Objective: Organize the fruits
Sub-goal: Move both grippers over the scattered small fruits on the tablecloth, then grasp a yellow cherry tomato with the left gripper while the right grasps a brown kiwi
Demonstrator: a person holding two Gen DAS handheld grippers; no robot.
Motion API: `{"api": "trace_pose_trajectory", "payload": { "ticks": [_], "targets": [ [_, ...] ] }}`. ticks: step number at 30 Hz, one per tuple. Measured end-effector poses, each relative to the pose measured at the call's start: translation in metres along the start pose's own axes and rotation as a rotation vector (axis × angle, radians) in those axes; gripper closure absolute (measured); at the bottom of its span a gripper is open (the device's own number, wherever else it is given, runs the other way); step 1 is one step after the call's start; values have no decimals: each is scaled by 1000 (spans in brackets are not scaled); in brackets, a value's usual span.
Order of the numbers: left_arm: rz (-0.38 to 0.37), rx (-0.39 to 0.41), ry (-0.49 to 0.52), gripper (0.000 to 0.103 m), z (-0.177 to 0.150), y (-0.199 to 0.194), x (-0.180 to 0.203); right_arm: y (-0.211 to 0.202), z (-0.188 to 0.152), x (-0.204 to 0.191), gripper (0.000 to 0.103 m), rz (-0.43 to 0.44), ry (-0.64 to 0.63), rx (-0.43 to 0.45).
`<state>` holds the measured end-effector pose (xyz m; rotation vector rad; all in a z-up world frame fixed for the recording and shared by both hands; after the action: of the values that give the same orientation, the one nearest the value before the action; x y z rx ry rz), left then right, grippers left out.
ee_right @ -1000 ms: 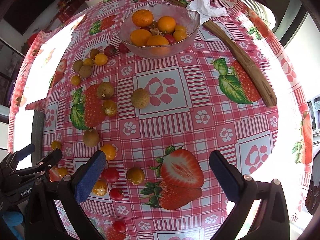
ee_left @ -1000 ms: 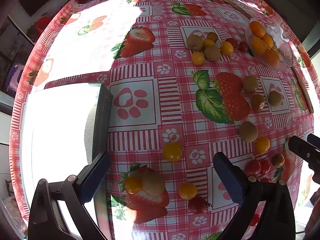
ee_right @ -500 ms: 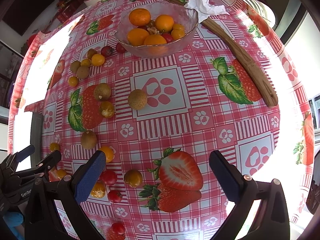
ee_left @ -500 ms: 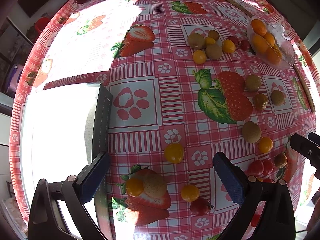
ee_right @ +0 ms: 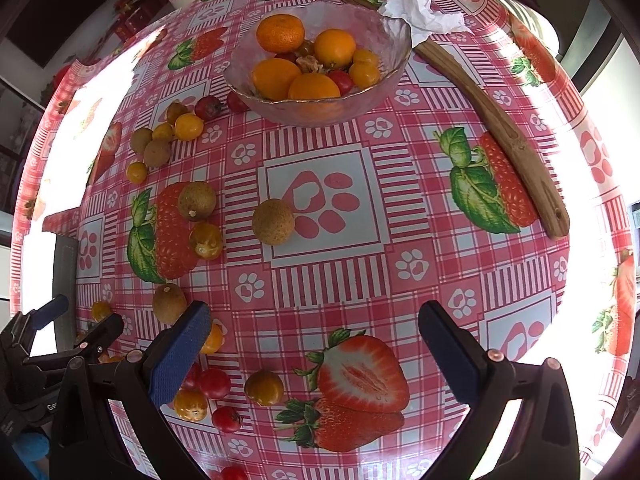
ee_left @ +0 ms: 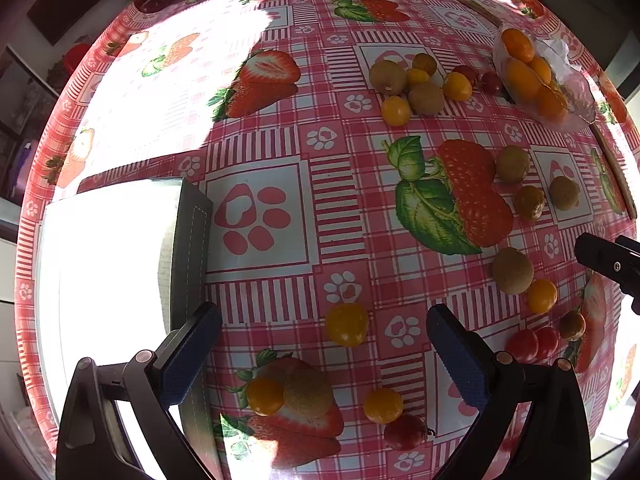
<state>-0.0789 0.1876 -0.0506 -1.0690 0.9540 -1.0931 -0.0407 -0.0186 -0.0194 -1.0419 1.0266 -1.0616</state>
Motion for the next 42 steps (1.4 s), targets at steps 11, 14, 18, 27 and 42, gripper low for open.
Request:
{"api": "trace_pose_trajectory", "payload": {
  "ticks": [11,14,18,27,42],
  "targets": [
    [-8,-4,30,21,0,8,13,17,26,-14,15,-35,-79,14],
    [-37,-10,29,32,-2,5,17,20,29,-20,27,-50,-110,13],
    [-85,-6,22,58,-7,-2,24,20,31,-27,49,-87,-160,30],
    [-196,16,-34,80,-12,-19,17,10,31,-23,76,-1,-101,29],
    [-188,67,-95,80,-23,-53,-26,-20,2,-73,76,101,-145,21]
  ]
}}
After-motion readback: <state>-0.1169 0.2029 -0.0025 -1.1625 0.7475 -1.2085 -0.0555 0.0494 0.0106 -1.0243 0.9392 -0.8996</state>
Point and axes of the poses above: each gripper's, at about its wrist camera, not at the fingertips, and y roughly the way its jaws point, x to its right, z to its top, the point moved 4 cm from there along y, roughly the way its jaws point, and after that the axes turned 1 degree about y, right-handed, at the moved point
